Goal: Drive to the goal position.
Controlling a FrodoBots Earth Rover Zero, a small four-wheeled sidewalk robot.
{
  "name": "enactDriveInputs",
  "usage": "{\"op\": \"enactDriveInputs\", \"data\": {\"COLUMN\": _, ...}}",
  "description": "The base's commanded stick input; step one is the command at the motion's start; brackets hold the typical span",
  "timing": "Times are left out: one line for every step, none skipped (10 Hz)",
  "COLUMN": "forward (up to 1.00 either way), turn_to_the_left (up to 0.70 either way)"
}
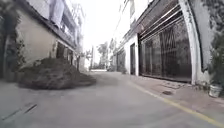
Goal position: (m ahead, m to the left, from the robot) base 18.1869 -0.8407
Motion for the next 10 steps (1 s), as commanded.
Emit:
{"op": "enactDriveInputs", "data": {"forward": 1.0, "turn_to_the_left": 0.06}}
{"op": "enactDriveInputs", "data": {"forward": 1.0, "turn_to_the_left": 0.06}}
{"op": "enactDriveInputs", "data": {"forward": 1.0, "turn_to_the_left": 0.06}}
{"op": "enactDriveInputs", "data": {"forward": 1.0, "turn_to_the_left": 0.06}}
{"op": "enactDriveInputs", "data": {"forward": 1.0, "turn_to_the_left": 0.06}}
{"op": "enactDriveInputs", "data": {"forward": 1.0, "turn_to_the_left": 0.06}}
{"op": "enactDriveInputs", "data": {"forward": 1.0, "turn_to_the_left": 0.06}}
{"op": "enactDriveInputs", "data": {"forward": 1.0, "turn_to_the_left": 0.06}}
{"op": "enactDriveInputs", "data": {"forward": 1.0, "turn_to_the_left": 0.06}}
{"op": "enactDriveInputs", "data": {"forward": 1.0, "turn_to_the_left": 0.06}}
